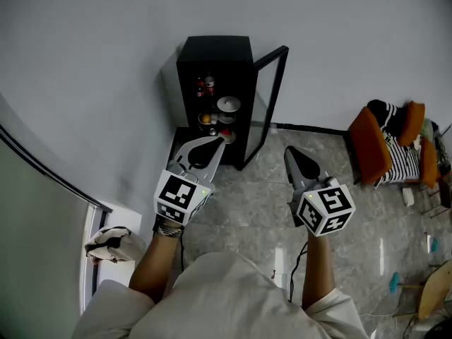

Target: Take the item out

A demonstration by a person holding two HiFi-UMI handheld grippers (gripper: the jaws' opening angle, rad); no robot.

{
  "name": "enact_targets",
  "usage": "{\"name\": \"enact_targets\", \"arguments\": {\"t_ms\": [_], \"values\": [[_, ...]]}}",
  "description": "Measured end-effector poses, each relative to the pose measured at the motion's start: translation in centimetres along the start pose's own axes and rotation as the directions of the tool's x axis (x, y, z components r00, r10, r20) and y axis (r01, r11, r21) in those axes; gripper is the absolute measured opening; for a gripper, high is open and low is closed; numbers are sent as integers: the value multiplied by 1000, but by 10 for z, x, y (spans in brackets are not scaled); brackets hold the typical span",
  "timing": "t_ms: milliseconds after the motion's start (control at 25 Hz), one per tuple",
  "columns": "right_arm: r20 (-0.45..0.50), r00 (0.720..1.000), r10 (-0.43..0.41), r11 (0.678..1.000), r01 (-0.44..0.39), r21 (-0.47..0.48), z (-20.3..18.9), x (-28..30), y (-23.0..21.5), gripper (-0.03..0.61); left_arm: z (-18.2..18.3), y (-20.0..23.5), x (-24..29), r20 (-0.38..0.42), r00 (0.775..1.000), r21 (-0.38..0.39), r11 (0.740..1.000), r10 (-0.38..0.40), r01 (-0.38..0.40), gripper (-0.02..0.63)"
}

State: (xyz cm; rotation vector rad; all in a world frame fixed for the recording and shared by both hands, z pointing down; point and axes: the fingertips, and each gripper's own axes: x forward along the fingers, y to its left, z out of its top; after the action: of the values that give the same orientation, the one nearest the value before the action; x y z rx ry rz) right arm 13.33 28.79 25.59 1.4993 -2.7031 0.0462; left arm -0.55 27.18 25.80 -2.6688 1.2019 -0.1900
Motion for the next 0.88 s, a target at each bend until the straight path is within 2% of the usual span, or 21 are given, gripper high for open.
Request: {"name": "enact_targets", "arguments": {"t_ms": [120, 280, 520, 680, 880], "values": [[34, 999, 22, 1000, -23, 13, 5, -2, -4, 6, 0, -3, 5, -7, 1000, 3, 1000, 4, -4, 2], [27, 999, 21, 1000, -21, -15, 1, -8, -14, 6, 1, -13, 12, -15, 1000, 2, 1000, 10, -10, 2], [45, 997, 60, 998, -61, 16, -11, -17, -23, 6, -5, -31, 13, -22, 1000, -33, 999, 2, -3, 2], [52, 995, 80, 996, -82, 42, -17, -15, -29, 6, -16, -32, 15, -55, 998, -15, 1000, 18, -19, 2], [50, 996, 71, 997, -72, 18, -19, 1, -44, 6, -20, -14, 34, -65, 997, 40, 999, 36, -33, 2]]}}
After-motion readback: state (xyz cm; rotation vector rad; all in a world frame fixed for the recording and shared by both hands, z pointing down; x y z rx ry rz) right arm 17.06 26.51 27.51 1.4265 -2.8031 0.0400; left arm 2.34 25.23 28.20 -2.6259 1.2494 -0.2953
